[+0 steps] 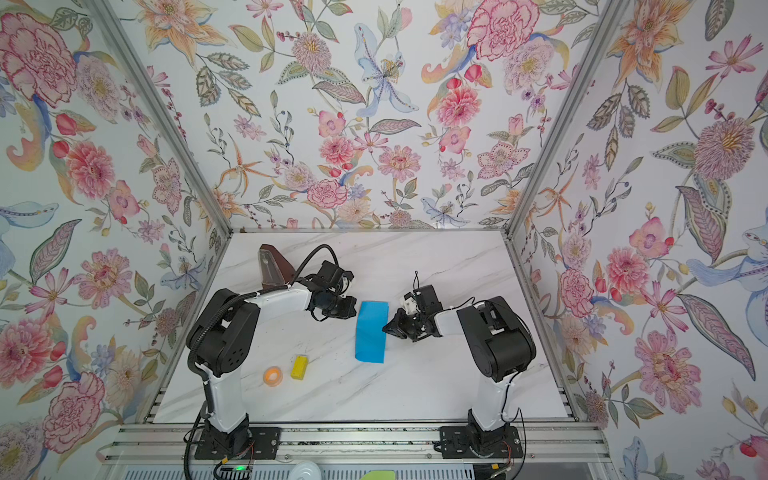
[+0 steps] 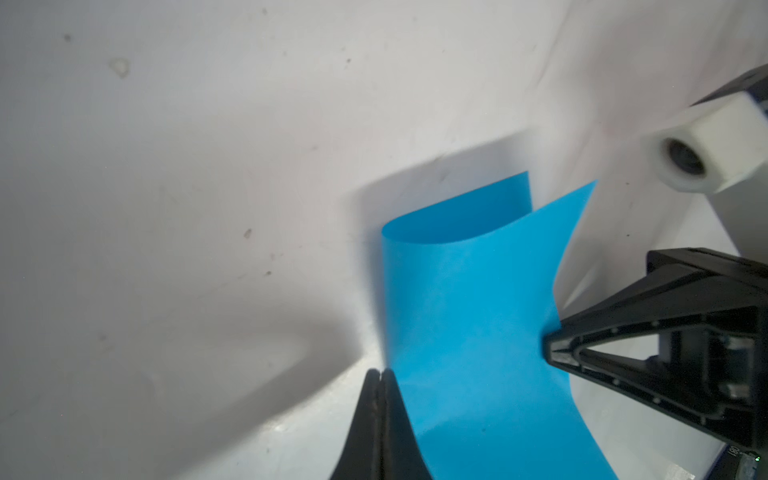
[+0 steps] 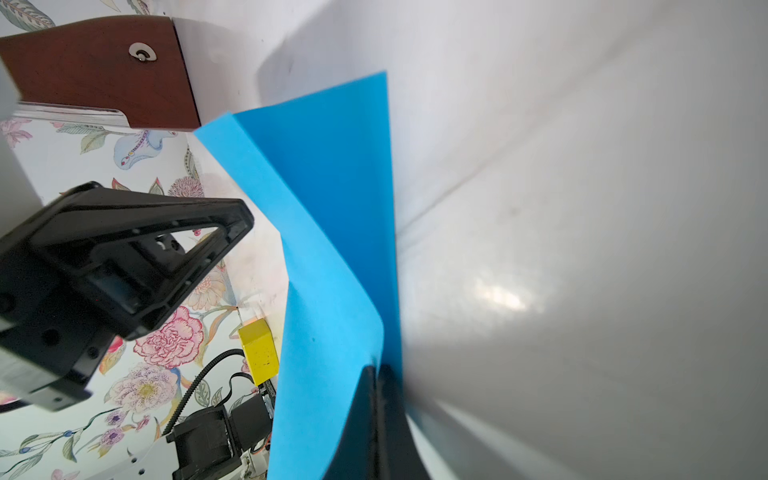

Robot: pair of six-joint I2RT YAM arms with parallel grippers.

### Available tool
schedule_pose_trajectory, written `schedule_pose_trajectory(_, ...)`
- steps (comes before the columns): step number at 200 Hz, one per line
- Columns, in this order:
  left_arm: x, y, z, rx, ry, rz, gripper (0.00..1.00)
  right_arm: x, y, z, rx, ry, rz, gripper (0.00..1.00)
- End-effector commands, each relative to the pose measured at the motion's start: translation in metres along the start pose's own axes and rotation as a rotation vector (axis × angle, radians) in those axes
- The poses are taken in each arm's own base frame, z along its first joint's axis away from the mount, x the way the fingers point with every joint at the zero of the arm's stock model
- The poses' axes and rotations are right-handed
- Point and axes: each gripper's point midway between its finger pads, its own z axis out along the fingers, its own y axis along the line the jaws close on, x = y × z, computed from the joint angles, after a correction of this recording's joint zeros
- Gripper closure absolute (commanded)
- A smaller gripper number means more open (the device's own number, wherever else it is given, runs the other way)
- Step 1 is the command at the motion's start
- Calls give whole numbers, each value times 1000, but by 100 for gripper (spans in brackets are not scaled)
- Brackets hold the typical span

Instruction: Fold a paper plane with a square sheet of paper (fold left side to right side)

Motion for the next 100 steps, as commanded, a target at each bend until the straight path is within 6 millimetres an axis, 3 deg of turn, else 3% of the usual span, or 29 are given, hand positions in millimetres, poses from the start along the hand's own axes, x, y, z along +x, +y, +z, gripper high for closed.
schedule_pose_trajectory(1,-8,-17,0,46,-2,4,100,16,-34,1,123,32,78,100)
schedule_pose_trajectory(62,-2,-6,20,23,41,3,100,17,-34,1,122,33,80,100)
schedule_pose_trajectory(100,2,21,24,-64,54,-24,100,17,-34,1,125,34,78,100)
